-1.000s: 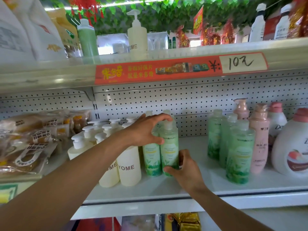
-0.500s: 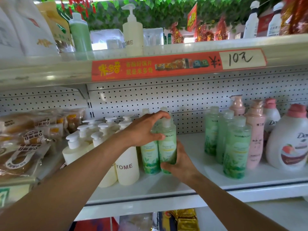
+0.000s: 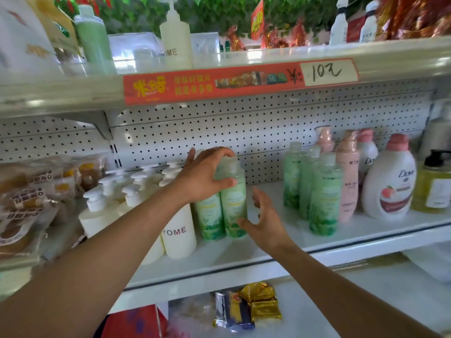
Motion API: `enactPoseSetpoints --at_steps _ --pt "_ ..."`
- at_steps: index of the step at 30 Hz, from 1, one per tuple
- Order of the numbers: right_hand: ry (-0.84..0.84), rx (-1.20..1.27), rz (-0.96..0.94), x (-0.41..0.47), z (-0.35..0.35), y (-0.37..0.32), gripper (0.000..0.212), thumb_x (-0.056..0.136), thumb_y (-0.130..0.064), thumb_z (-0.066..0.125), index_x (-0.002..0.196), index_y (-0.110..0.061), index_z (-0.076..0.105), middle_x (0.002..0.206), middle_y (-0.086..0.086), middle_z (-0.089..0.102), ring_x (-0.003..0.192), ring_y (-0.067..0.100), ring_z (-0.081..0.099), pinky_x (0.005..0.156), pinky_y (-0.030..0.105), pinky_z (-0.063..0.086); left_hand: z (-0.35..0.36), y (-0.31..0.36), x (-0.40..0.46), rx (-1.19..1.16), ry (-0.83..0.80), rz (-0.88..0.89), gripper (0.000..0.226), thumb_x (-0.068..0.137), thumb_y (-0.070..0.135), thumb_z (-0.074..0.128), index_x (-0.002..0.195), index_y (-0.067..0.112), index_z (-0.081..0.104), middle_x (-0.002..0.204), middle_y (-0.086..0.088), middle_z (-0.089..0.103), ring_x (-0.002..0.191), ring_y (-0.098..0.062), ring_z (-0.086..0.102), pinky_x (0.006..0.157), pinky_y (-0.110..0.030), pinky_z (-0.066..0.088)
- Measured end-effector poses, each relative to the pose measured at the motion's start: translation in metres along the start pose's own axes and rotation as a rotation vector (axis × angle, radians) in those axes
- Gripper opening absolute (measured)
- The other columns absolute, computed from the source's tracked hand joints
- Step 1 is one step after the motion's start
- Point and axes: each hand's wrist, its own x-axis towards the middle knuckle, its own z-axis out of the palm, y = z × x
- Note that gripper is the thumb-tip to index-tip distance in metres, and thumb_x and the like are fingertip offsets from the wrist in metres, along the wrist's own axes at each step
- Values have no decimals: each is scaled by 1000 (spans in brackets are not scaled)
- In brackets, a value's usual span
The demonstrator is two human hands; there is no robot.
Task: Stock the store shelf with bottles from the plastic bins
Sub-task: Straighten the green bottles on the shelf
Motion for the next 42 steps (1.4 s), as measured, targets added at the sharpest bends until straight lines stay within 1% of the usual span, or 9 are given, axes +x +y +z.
enactPoseSetpoints --at_steps 3,7,12,16,20,25,29,33,42 --pt "68 -70 -69 -8 -19 5 61 90 -20 64 144 -21 35 141 -3 46 125 9 45 104 35 43 8 18 -4 -18 151 31 52 88 40 64 134 31 42 145 8 42 139 -12 30 121 -32 -4" --pt "148 -80 -146 -20 -54 10 42 90 -14 63 129 -22 51 120 -5 59 102 4 55 89 30 50 27 62 -9 -163 315 54 46 88 29 65 131 29 49 135 8 48 129 -10 38 108 -19 23" --pt "262 -66 -238 -34 -104 29 29 85 -15 68 110 -26 57 95 -14 61 83 3 57 74 29 51 67 115 -13 -232 220 48 47 88 27 66 132 26 50 134 6 51 125 -11 44 102 -18 31" --pt "373 -71 -213 -39 -138 52 42 81 -20 71 111 -32 45 100 -16 52 85 -1 50 63 17 39 87 136 -3 -347 184 -43 49 88 23 67 134 22 48 136 3 53 126 -11 49 105 -26 37" --pt "282 -95 -106 -36 -152 66 50 82 -30 68 124 -24 41 120 -4 50 105 14 51 77 32 45 89 151 19 -487 197 -110 55 90 17 65 140 26 43 139 5 52 128 -9 48 105 -25 38" --pt "89 -37 120 -30 -149 69 51 82 -19 72 125 -19 45 117 1 62 107 23 60 89 48 53 73 167 51 -403 34 8 60 95 12 57 147 31 35 150 5 40 133 -11 42 108 -30 39" --pt "139 -99 121 -29 -143 69 44 81 -23 74 115 -19 46 106 -3 63 97 21 62 80 44 55 56 165 64 -278 -95 90 41 96 10 55 136 15 53 143 0 50 119 -18 56 105 -34 43" --pt "116 -122 63 -30 -123 64 44 76 -31 79 103 -31 44 95 -14 61 85 9 61 66 25 49 30 142 62 -173 -146 129 35 96 3 51 127 14 62 129 0 60 113 -17 58 105 -34 43" --pt "49 -178 69 12 -61 48 41 79 -28 73 109 -21 45 104 -4 60 95 18 60 75 33 51 -4 80 77 -49 -288 -11 33 100 19 50 130 27 61 142 7 52 128 -8 49 107 -22 35"
